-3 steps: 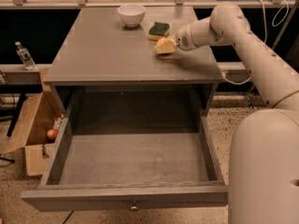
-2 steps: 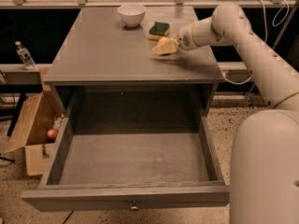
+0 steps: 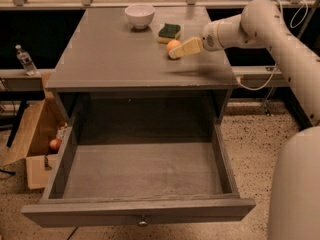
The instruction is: Pick orange from top drawer and place on counter
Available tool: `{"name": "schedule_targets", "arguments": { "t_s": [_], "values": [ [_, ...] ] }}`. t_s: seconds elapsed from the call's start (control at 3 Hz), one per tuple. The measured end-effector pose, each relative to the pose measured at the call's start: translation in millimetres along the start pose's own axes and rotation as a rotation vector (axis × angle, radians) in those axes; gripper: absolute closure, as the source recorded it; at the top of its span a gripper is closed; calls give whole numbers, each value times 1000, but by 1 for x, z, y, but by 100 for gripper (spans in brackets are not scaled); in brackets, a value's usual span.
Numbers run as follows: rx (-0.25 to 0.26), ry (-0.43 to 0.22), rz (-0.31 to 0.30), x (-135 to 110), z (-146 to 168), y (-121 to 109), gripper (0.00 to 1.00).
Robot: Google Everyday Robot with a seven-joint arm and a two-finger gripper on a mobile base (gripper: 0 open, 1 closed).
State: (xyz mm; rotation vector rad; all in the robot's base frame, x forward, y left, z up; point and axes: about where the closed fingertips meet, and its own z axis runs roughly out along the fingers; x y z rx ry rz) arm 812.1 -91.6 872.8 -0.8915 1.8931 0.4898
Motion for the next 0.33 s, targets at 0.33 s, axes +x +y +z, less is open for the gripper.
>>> {"name": "schedule_targets", "arguments": {
  "t_s": [0.33],
  "values": [
    [115,-33,6,-9,-62,-5,0]
  ]
}}
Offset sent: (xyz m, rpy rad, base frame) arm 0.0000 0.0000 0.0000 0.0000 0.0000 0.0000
